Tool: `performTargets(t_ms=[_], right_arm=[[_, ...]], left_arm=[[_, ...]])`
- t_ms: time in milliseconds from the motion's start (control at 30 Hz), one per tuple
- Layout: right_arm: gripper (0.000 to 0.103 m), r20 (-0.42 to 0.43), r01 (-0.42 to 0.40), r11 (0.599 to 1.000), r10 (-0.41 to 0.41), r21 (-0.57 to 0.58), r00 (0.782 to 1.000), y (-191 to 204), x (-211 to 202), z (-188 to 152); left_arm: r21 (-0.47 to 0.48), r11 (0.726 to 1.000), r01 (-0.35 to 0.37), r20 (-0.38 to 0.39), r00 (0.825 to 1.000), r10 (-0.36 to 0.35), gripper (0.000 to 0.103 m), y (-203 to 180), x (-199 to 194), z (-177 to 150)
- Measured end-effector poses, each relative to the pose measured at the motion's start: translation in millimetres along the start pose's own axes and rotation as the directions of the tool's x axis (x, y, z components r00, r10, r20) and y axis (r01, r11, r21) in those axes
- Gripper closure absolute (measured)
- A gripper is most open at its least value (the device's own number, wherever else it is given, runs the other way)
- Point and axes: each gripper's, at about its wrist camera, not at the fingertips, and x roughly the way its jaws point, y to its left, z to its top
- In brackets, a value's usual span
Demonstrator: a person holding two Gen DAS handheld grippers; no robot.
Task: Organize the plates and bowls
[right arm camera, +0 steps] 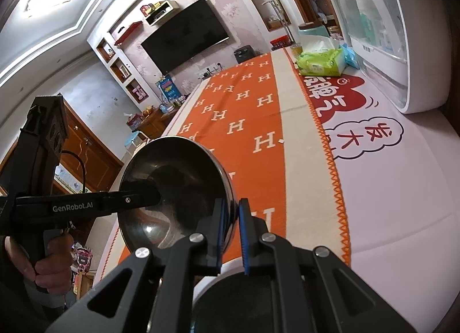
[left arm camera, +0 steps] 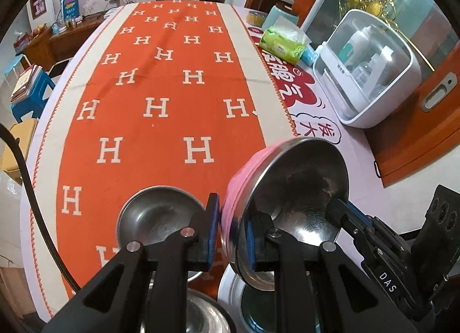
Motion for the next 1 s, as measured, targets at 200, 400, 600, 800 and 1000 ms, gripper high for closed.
performTargets(t_ms=[200, 400, 600, 800, 1000], right_arm=[[0.094, 0.009, -0.012, 0.999, 0.012, -0.040, 1.000, 20.8, -12.3, -5.5], [0.094, 0.023, -0.030, 0.995, 0.032, -0.095, 0.999, 45.8, -25.5, -13.7], [0.094, 0.016, -0.039, 0.988, 0.042, -0.147, 0.999, 71.3, -31.2, -23.1], [0.093, -0.011, -0.038, 0.983, 0.037, -0.179, 0.999, 92.1, -34.0, -36.3], [0.093, -0.057, -0.024, 0.978, 0.013, -0.207, 0.998, 110.1, -32.5, -52.7]], left_arm=[[-0.019, 1.000, 0.005, 0.033, 0.999, -0.005, 0.089, 9.9, -24.3, -16.3], [-0.047, 0.999, 0.009, 0.060, 0.998, -0.006, 0.089, 24.8, -49.3, -38.4], [-0.060, 0.998, 0.004, 0.063, 0.998, 0.000, 0.089, 40.6, -67.6, -60.1], [-0.070, 0.998, -0.001, 0.040, 0.999, 0.003, 0.089, 54.3, -77.6, -84.7], [-0.086, 0.996, -0.003, -0.007, 1.000, 0.002, 0.089, 68.3, -78.4, -109.2]])
